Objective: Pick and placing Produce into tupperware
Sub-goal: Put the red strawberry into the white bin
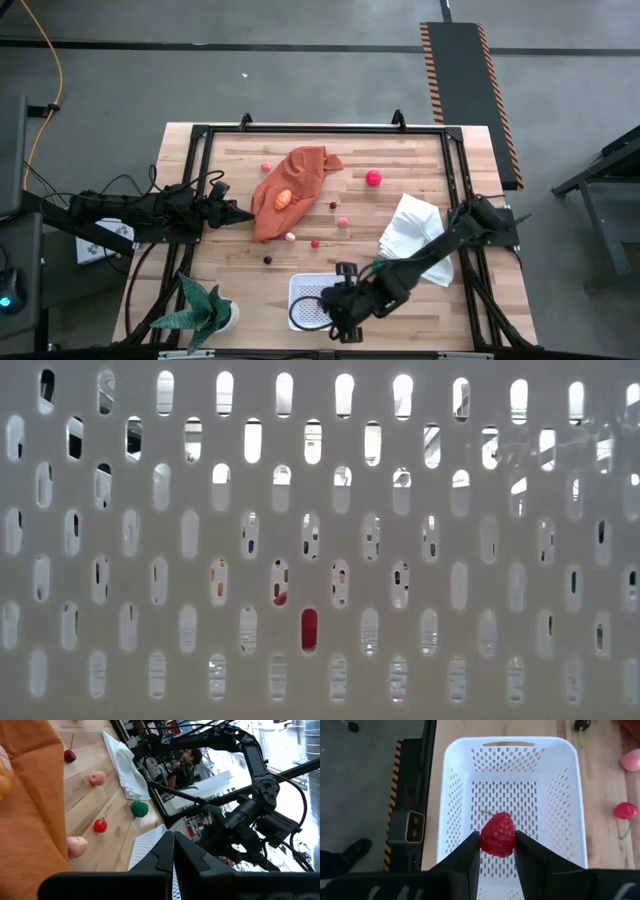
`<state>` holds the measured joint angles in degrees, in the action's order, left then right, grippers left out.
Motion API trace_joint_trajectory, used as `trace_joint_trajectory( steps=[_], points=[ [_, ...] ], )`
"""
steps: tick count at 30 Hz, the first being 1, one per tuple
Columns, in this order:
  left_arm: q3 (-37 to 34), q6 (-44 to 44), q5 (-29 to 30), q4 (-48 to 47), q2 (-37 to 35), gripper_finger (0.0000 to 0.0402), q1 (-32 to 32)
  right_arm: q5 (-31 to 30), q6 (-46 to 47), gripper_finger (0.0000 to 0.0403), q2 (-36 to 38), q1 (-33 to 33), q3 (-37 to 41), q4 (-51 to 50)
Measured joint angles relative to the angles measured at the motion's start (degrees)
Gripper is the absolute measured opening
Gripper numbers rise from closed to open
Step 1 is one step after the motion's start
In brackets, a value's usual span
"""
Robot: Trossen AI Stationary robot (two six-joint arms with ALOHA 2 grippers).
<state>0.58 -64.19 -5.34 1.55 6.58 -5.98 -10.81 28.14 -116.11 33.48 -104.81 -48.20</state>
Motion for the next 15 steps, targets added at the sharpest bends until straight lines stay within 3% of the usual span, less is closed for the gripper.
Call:
trace_joint_trajectory(
  steps=[15],
  points=[
    [-0.01, 0.00, 0.00, 0.01, 0.01, 0.0001, 0.00, 10.25, -0.06, 0.0087, -6.28, -6.28, 0.00, 1.78]
  ],
)
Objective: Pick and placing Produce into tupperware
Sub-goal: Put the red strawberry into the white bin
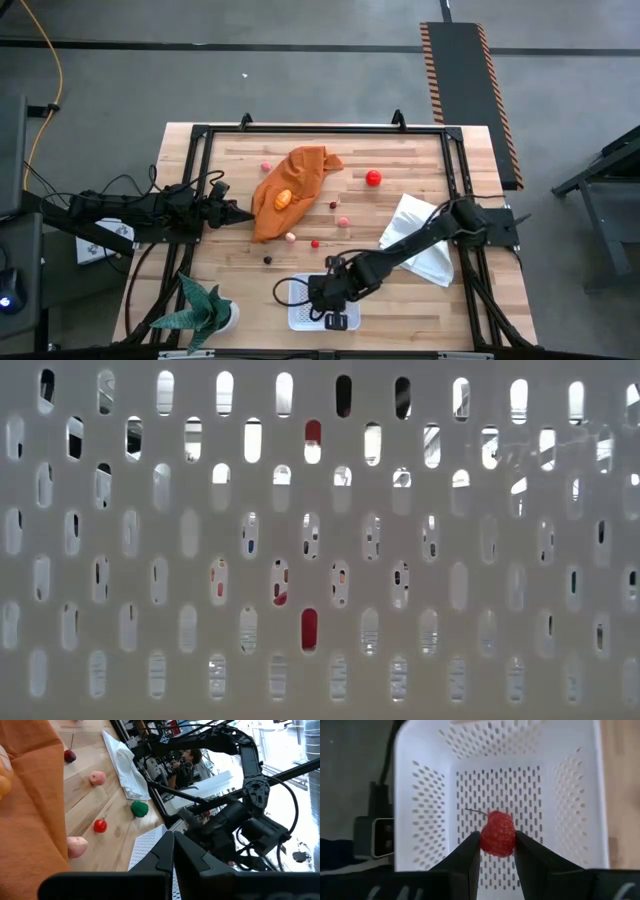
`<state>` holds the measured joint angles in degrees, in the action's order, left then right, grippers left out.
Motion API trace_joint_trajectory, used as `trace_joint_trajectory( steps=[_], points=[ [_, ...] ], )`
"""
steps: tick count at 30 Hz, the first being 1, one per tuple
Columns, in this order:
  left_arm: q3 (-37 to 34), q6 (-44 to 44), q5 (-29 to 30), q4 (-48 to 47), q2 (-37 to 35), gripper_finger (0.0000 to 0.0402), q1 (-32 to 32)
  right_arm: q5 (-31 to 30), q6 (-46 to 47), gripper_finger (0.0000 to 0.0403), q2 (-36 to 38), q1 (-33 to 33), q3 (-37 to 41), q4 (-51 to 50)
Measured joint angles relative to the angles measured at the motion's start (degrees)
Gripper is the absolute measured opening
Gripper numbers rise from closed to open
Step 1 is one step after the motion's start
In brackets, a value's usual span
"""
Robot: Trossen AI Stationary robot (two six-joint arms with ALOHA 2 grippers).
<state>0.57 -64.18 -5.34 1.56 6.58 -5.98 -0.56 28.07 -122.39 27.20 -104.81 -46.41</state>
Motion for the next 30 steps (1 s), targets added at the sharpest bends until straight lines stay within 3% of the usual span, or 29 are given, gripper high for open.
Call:
trace_joint_trajectory(
  steps=[17, 30],
  points=[
    [0.01, 0.00, 0.00, -0.02, 0.00, 0.0001, 0.00, 0.19, -1.57, 0.0089, -3.99, 0.20, 0.00, -2.53],
    [0.01, -0.01, 0.01, -0.01, -0.02, 0.0001, 0.00, 0.17, -2.61, 0.0141, -3.99, 0.20, 0.00, -2.62]
  ],
)
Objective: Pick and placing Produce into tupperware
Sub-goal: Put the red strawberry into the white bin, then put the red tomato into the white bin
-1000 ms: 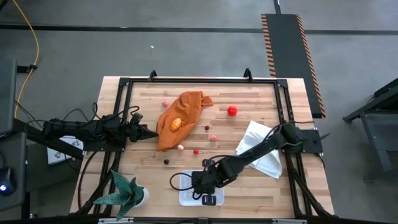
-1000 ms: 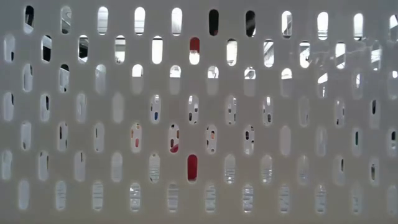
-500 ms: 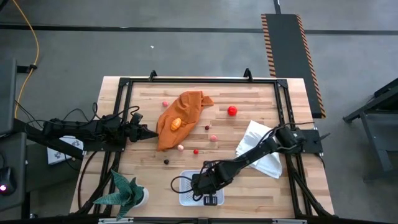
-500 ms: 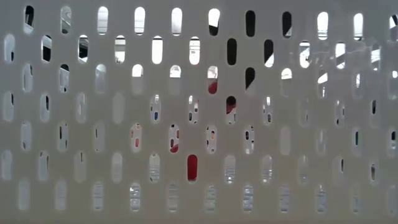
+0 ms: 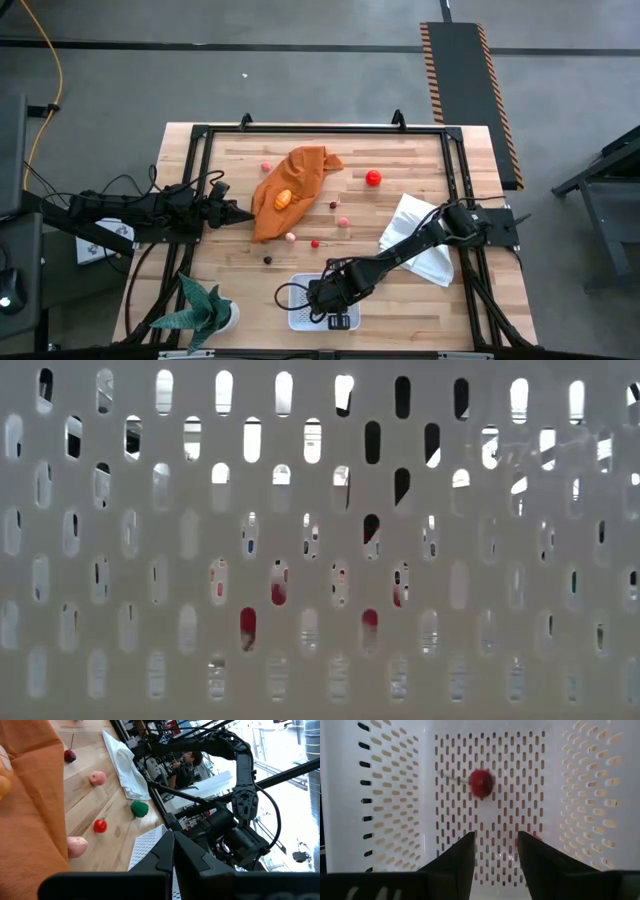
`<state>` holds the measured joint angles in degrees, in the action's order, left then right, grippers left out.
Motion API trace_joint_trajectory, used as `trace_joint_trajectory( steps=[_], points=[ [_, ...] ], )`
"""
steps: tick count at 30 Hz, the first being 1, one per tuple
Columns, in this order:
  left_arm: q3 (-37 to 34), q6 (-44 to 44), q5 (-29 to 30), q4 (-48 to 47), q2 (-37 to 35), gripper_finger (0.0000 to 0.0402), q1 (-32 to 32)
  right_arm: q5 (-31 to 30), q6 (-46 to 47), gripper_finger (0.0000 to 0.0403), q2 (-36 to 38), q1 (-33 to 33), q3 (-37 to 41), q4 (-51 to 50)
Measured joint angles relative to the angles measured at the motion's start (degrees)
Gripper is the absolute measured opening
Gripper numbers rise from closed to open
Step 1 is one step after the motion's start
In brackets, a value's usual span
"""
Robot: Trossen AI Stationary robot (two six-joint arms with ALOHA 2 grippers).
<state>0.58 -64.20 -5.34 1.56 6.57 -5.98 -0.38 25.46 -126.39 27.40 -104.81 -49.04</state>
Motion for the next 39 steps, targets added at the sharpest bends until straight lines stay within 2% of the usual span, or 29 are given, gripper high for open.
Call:
trace_joint_trajectory(
  steps=[12, 19, 30, 39],
  points=[
    [0.00, 0.00, -0.01, 0.01, 0.00, 0.0001, 0.00, 0.04, 0.11, 0.0149, 0.16, 0.30, -0.46, 0.06],
    [0.00, 0.00, 0.00, 0.00, 0.02, 0.0001, 0.00, -1.09, -0.91, 0.0149, 0.50, 1.21, -9.53, -1.16],
    [0.00, 0.01, -0.01, 0.01, 0.00, 0.0001, 0.00, -12.54, -4.61, 0.0149, 0.61, 1.15, -28.78, -16.45],
    [0.00, 0.01, -0.01, 0.00, 0.00, 0.0001, 0.00, -12.99, -6.20, 0.0149, 3.69, 1.58, -29.33, -19.73]
  ],
)
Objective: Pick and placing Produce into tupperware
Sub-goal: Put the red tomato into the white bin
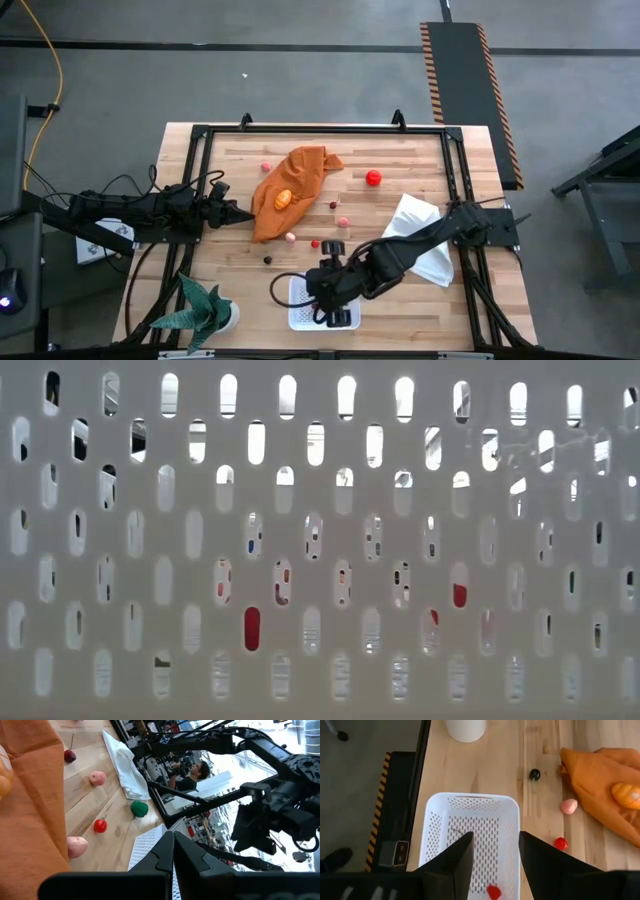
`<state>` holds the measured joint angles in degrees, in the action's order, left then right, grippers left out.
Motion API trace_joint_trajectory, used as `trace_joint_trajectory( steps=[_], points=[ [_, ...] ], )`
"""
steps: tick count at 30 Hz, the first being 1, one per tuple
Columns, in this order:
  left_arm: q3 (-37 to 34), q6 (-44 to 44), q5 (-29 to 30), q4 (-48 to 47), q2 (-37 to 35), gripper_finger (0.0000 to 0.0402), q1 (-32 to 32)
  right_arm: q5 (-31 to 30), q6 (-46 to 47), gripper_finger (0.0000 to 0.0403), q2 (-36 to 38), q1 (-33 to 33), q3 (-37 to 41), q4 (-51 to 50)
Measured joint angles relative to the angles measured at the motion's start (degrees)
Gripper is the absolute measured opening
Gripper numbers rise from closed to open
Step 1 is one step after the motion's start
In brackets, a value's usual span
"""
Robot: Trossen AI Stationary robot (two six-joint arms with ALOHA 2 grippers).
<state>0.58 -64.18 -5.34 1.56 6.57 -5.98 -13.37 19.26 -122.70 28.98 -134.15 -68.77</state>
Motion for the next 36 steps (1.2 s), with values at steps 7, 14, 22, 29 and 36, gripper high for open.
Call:
trace_joint_trajectory(
  steps=[7, 14, 22, 29, 36],
  points=[
    [-0.01, -0.01, 0.00, 0.00, 0.02, 0.0001, 0.00, -5.59, 1.32, 0.0149, 5.13, 1.20, 0.00, -5.48],
    [0.00, -0.02, 0.00, 0.00, 0.00, 0.0001, 0.00, -13.54, 5.80, 0.0149, 12.09, 2.27, 0.00, -13.83],
    [-0.02, -0.01, 0.00, -0.02, 0.01, 0.0001, 0.00, -20.70, 13.33, 0.0149, 19.29, 4.45, 1.28, -20.75],
    [0.00, -0.02, 0.00, 0.00, 0.00, 0.0001, 0.00, -23.57, 18.18, 0.0149, 26.92, 5.55, 9.66, -20.89],
    [-0.02, 0.00, 0.00, 0.00, 0.01, 0.0001, 0.00, -24.37, 23.07, 0.0149, 37.98, 3.85, 29.35, -16.46]
  ],
)
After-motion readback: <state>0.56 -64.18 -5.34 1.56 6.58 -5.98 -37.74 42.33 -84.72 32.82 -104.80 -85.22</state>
